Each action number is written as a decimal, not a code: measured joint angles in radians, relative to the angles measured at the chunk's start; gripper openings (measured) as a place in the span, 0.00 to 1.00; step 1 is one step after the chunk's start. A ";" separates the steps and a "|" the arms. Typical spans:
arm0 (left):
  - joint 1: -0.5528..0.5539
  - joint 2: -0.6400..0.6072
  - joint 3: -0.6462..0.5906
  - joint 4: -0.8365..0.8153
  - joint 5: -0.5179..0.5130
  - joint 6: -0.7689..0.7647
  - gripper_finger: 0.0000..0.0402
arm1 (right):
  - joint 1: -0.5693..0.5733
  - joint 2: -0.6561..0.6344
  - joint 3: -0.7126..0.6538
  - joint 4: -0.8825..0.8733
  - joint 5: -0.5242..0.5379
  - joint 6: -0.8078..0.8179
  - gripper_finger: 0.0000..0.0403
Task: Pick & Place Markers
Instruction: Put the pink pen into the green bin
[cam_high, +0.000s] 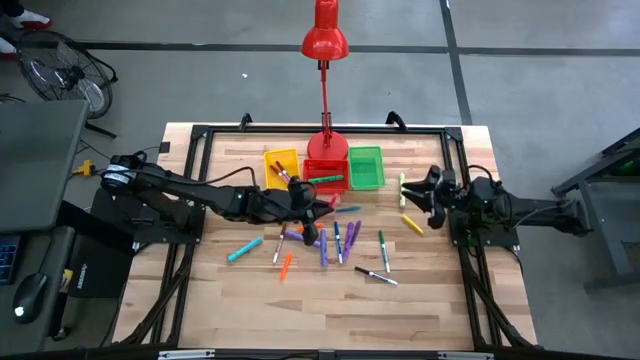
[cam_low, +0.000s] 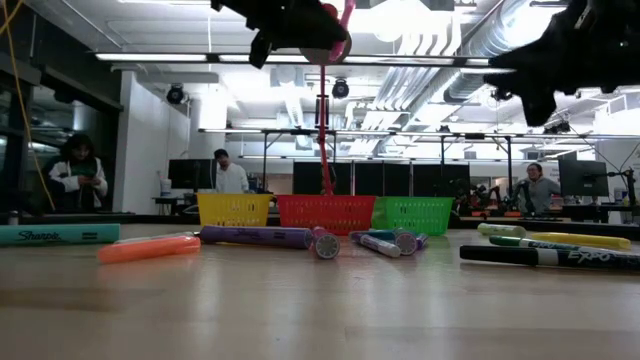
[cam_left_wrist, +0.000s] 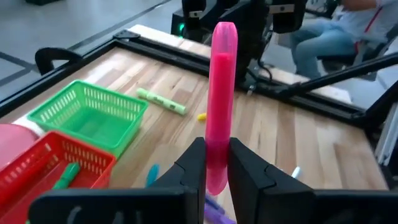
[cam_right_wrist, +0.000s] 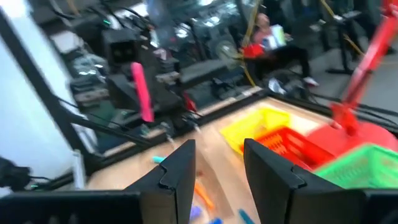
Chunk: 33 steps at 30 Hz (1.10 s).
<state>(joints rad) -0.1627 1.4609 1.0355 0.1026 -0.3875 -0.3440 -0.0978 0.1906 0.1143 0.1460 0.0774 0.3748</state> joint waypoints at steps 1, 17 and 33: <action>0.000 0.000 0.000 0.014 0.000 0.000 0.10 | 0.000 0.016 0.000 0.030 -0.012 -0.002 0.31; 0.032 0.000 0.000 0.031 0.034 0.007 0.10 | 0.000 0.582 0.192 0.361 -0.161 -0.113 0.31; 0.032 0.000 0.000 0.030 0.036 0.007 0.10 | 0.000 1.027 0.581 0.364 -0.335 -0.208 0.31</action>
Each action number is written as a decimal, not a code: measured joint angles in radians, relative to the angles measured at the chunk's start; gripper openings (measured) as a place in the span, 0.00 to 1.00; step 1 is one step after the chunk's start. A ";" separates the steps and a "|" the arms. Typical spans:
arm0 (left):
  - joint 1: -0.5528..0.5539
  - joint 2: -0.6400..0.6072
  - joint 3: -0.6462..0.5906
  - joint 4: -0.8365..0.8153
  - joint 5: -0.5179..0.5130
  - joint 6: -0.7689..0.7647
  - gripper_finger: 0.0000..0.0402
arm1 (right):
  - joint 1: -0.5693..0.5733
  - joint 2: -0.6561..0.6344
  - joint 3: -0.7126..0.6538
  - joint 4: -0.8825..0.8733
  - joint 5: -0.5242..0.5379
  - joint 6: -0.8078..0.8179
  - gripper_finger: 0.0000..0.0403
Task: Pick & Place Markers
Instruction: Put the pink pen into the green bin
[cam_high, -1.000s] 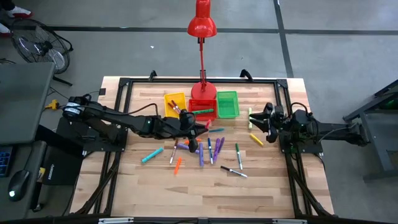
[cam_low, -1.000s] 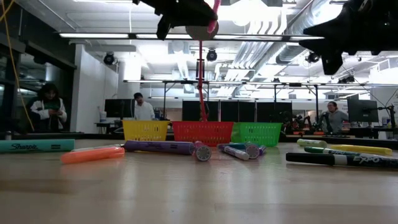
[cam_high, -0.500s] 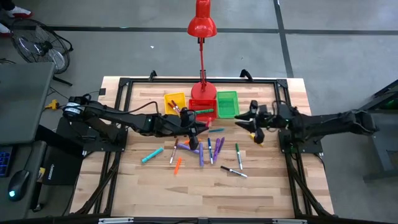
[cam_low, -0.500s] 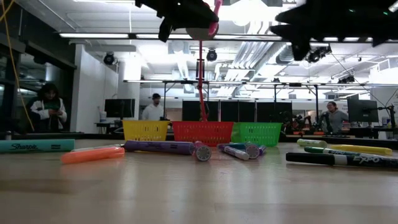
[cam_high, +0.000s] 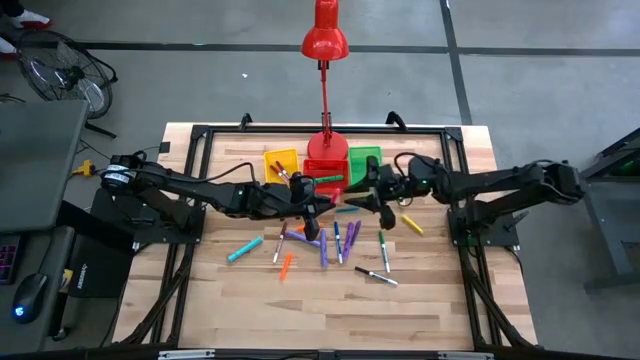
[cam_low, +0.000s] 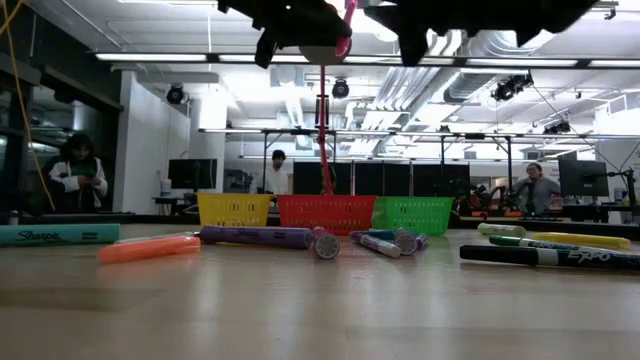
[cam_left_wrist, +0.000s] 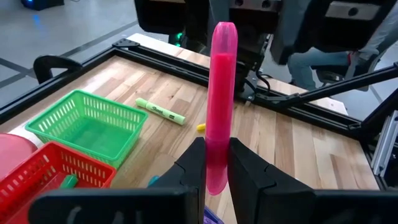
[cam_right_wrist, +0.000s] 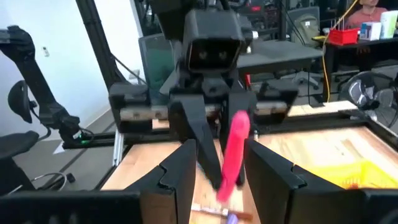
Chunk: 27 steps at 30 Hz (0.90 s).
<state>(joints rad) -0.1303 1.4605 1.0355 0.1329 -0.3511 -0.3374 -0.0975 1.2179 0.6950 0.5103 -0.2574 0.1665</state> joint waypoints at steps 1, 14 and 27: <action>0.000 0.000 0.000 0.000 0.000 0.000 0.10 | 0.000 0.013 0.012 0.001 -0.001 0.000 0.31; 0.000 -0.001 -0.002 0.006 0.004 0.000 0.10 | 0.000 0.095 0.046 0.010 -0.005 0.000 0.31; 0.000 -0.001 -0.002 0.007 0.023 0.000 0.10 | 0.000 0.097 0.046 0.035 0.008 0.008 0.31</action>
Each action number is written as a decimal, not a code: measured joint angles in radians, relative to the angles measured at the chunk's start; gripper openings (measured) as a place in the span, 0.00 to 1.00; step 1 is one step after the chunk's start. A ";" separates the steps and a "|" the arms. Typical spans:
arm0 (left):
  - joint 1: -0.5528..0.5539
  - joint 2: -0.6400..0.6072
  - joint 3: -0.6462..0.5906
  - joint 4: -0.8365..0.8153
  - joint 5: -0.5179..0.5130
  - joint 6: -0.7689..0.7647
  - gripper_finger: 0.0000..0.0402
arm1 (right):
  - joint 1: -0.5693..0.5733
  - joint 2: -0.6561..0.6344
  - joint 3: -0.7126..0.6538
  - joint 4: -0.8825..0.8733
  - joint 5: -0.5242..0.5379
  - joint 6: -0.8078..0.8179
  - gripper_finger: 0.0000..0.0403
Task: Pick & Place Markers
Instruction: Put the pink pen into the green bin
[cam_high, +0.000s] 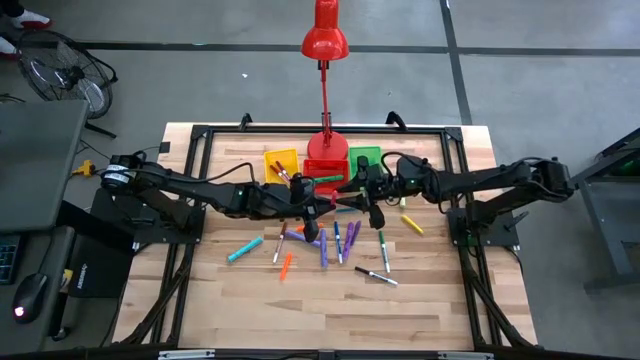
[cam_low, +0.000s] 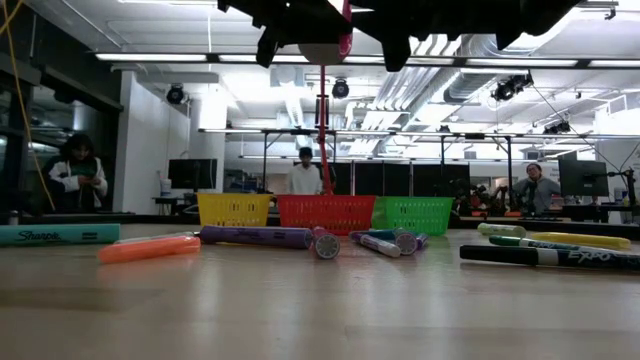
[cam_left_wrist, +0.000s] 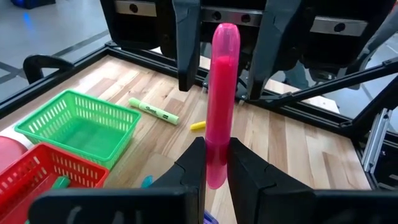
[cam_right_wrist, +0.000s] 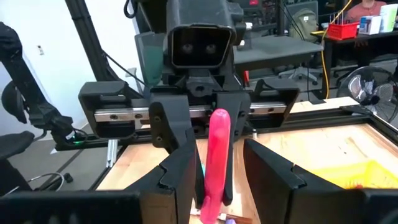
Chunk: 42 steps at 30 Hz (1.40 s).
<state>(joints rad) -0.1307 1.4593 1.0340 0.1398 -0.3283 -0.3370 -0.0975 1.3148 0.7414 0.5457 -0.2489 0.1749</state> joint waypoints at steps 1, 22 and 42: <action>0.000 0.000 0.000 0.000 0.000 0.000 0.10 | 0.000 0.000 0.000 0.002 -0.002 0.001 0.31; 0.000 0.000 0.001 -0.001 -0.001 0.000 0.10 | 0.000 0.089 0.000 0.128 -0.031 0.032 0.20; 0.000 0.000 0.001 -0.001 0.002 0.000 0.11 | -0.003 0.094 0.010 0.146 -0.043 0.026 0.08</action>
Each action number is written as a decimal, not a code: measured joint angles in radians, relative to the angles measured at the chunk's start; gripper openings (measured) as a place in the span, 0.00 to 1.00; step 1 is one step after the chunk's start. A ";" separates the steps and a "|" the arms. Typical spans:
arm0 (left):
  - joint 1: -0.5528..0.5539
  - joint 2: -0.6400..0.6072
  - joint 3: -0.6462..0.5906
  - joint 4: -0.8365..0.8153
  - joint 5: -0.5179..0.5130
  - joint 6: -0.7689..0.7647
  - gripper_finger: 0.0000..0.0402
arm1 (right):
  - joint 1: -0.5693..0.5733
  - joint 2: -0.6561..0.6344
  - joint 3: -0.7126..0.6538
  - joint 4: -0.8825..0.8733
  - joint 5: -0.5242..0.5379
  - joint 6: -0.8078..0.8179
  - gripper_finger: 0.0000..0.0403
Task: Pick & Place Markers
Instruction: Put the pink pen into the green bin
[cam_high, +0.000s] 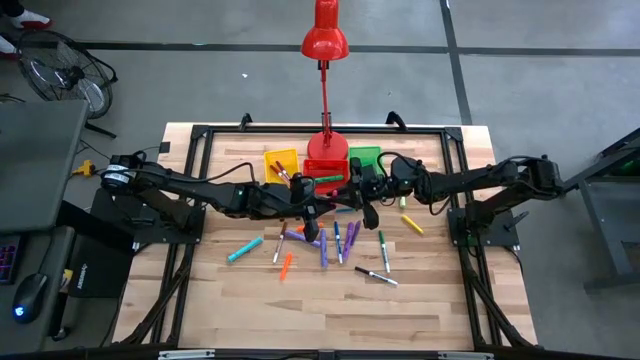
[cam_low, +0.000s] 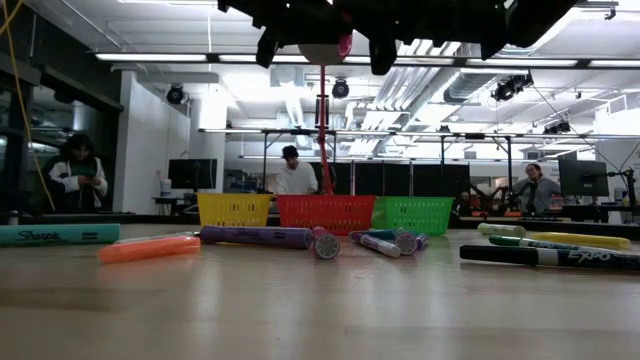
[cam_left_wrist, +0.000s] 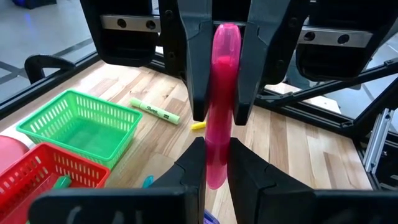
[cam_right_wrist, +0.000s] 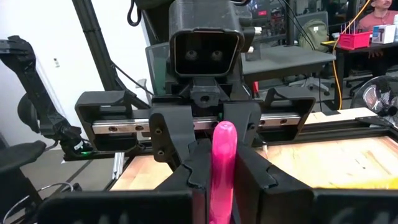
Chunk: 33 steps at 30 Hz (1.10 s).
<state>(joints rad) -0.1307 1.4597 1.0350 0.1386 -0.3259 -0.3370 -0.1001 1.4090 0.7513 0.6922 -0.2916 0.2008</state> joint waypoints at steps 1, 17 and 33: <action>0.000 0.000 0.000 0.000 0.002 0.000 0.11 | 0.000 0.000 0.000 0.000 0.000 0.000 0.08; 0.000 -0.024 0.000 -0.055 -0.035 -0.007 0.57 | -0.012 0.000 0.002 -0.022 0.000 0.009 0.08; 0.000 -0.307 0.001 -0.562 -0.264 -0.177 0.58 | -0.103 -0.056 0.002 -0.218 -0.001 0.038 0.08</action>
<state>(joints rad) -0.1310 1.1526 1.0359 -0.4231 -0.5903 -0.5138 -0.2034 1.3532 0.7528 0.4747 -0.2928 0.2386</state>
